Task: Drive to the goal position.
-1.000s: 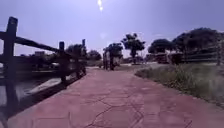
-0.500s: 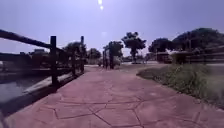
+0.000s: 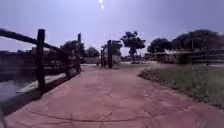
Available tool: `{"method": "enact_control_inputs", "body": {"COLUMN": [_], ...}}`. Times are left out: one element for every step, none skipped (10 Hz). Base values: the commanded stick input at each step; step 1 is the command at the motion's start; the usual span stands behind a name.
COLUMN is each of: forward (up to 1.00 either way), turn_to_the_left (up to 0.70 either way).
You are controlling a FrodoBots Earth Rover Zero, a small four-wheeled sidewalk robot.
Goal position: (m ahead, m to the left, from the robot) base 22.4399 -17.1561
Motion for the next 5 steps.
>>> {"method": "enact_control_inputs", "body": {"forward": [1.00,1.00,1.00,1.00,1.00], "turn_to_the_left": [0.01,0.01,0.01,0.01,0.01]}}
